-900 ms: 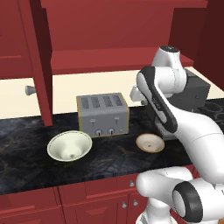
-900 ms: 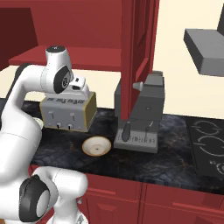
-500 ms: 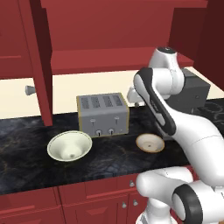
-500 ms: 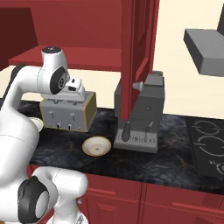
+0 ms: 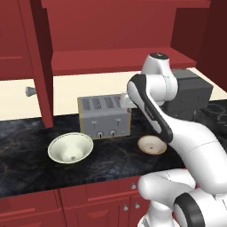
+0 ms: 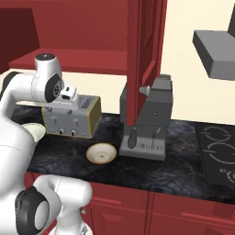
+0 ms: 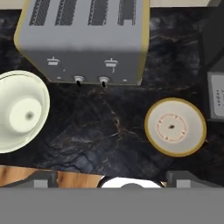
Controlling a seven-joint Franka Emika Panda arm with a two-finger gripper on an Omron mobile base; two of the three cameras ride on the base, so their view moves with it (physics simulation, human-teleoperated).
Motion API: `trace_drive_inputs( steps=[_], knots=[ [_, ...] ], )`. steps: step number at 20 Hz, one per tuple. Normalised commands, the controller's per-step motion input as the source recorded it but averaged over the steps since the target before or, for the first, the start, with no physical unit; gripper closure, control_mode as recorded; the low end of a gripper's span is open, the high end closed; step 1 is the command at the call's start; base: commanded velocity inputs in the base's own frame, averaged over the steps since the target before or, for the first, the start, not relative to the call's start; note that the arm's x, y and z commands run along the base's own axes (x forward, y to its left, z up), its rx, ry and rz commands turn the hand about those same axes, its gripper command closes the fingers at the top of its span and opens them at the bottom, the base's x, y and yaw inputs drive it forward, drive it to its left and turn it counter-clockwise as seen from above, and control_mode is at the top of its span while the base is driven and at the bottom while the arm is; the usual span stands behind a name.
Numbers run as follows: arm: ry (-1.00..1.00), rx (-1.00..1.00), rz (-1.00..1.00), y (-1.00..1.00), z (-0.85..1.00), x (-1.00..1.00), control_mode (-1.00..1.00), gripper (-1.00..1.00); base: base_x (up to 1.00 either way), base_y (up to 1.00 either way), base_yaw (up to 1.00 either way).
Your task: Pick up the bowls on the counter and stack them on top of one another in the open cabinet. Place the smaller bowl on top of the larger bowl.
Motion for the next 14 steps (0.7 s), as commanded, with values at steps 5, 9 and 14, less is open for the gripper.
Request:
trace_drive_inputs(
  steps=[5,9,14],
  knots=[
    [0.06,0.06,-0.05,0.34,-0.18,-0.06,-1.00,-1.00,0.00,0.00,0.00],
    [0.06,0.08,-0.07,0.29,-0.25,-0.08,-1.00,-1.00,0.00,0.00,0.00],
    [0.02,0.08,-0.06,0.31,-0.29,-0.04,-1.00,-1.00,0.00,0.00,0.00]
  ],
)
